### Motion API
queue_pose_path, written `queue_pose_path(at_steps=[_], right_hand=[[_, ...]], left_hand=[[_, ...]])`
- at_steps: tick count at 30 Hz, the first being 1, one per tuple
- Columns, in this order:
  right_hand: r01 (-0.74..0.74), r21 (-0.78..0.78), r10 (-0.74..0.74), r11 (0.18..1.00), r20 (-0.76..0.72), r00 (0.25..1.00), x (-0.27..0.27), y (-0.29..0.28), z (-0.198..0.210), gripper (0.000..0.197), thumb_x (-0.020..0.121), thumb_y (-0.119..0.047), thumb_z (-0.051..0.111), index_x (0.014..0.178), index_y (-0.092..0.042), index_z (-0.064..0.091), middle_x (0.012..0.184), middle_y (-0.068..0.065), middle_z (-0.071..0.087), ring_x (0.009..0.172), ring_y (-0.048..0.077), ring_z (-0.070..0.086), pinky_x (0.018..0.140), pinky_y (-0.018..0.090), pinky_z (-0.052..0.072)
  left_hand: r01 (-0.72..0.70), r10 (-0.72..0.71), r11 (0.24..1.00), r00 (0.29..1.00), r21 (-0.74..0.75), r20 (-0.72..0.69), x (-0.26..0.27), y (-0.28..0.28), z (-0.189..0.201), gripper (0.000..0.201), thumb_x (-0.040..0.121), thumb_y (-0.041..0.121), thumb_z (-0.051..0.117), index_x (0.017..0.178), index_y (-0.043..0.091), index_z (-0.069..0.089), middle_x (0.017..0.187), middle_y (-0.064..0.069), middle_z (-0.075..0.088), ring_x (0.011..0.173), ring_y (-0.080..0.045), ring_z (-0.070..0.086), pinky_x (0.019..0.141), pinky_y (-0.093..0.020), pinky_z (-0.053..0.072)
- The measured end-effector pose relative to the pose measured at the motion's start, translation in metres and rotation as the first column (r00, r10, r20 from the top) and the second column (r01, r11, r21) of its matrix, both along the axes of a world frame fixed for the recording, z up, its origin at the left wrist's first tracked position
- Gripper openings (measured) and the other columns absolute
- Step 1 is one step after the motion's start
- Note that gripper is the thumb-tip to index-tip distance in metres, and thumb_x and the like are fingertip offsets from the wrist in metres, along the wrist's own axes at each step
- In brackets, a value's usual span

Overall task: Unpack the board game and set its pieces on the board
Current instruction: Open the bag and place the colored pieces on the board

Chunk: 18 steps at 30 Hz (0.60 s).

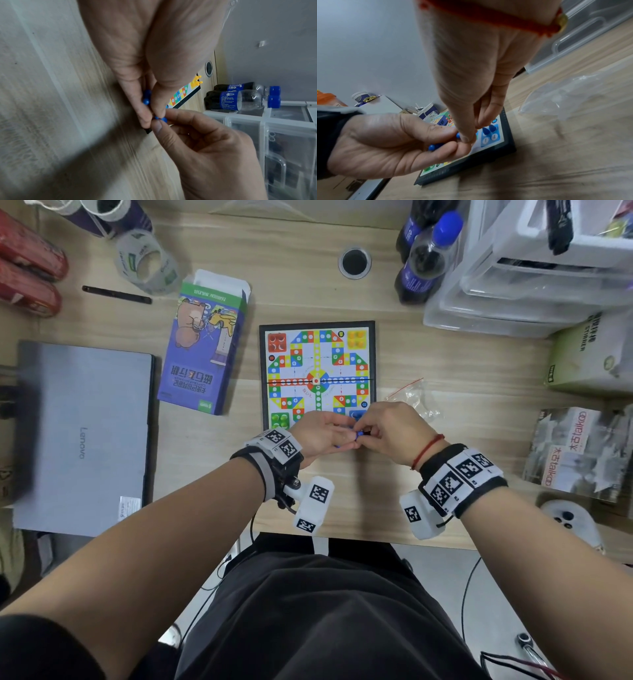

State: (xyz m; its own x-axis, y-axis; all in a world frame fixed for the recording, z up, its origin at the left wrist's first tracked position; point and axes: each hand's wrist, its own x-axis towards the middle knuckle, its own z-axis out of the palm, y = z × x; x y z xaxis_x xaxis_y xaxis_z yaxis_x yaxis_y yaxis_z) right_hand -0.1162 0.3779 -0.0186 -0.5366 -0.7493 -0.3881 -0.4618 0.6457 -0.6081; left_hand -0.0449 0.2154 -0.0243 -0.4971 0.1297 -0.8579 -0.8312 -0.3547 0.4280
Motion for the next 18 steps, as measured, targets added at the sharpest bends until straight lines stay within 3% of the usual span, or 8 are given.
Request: queue_pose_path(at_steps=[3,7,10,14,16,18], right_hand=[[0.049,-0.020,-0.049,0.999,0.002,0.999,-0.001,0.002,-0.001,0.010,0.077,-0.017,0.073,0.086,-0.015,0.074,0.076,0.003,0.068,0.071,0.020,0.062,0.069,0.032,0.050],[0.221,-0.014,-0.221,0.975,0.007,0.975,0.000,0.017,-0.010,0.007,0.079,-0.013,0.069,0.086,-0.014,0.069,0.070,0.001,0.069,0.066,0.017,0.064,0.071,0.035,0.055],[0.267,-0.022,-0.266,0.963,0.019,0.964,0.004,0.023,-0.015,0.008,0.081,-0.013,0.069,0.088,-0.014,0.067,0.072,0.000,0.070,0.069,0.017,0.067,0.074,0.035,0.056],[0.363,-0.068,-0.362,0.929,0.024,0.932,0.005,0.023,-0.020,0.008,0.078,-0.017,0.075,0.084,-0.016,0.069,0.076,-0.003,0.063,0.068,0.013,0.062,0.068,0.018,0.047],[0.405,-0.083,-0.404,0.910,0.031,0.914,0.007,0.020,-0.025,0.010,0.076,-0.016,0.077,0.082,-0.016,0.069,0.076,-0.004,0.060,0.063,0.007,0.055,0.065,0.016,0.046],[0.406,-0.066,-0.403,0.912,0.055,0.914,0.010,0.018,-0.030,0.010,0.075,-0.015,0.077,0.081,-0.016,0.069,0.073,-0.006,0.060,0.062,0.007,0.054,0.068,0.025,0.052]], left_hand=[[-0.039,0.039,0.999,0.999,-0.016,0.008,-0.001,0.000,0.000,0.033,0.088,-0.005,0.064,0.119,-0.008,0.057,0.105,-0.023,0.067,0.089,-0.027,0.071,0.082,-0.026,0.058],[-0.055,0.057,0.997,0.998,-0.062,0.031,-0.001,-0.001,-0.002,0.029,0.087,-0.007,0.063,0.116,-0.010,0.058,0.103,-0.022,0.067,0.091,-0.025,0.069,0.077,-0.022,0.058],[-0.006,0.010,0.994,0.999,-0.110,0.036,0.000,-0.001,-0.005,0.032,0.086,-0.010,0.062,0.118,-0.009,0.059,0.112,-0.021,0.064,0.103,-0.025,0.065,0.081,-0.022,0.057],[0.098,-0.097,0.986,0.995,-0.135,0.014,0.002,-0.005,-0.007,0.033,0.086,-0.006,0.065,0.118,-0.001,0.061,0.120,-0.019,0.063,0.112,-0.025,0.064,0.098,-0.029,0.051],[0.057,-0.057,0.992,0.998,-0.109,0.007,0.004,-0.004,-0.006,0.026,0.089,-0.002,0.063,0.115,-0.002,0.060,0.117,-0.021,0.064,0.108,-0.026,0.066,0.095,-0.030,0.053],[-0.016,0.015,0.997,1.000,-0.077,-0.005,0.004,-0.003,-0.004,0.021,0.093,0.000,0.058,0.113,-0.007,0.054,0.105,-0.022,0.065,0.096,-0.028,0.068,0.082,-0.025,0.058]])
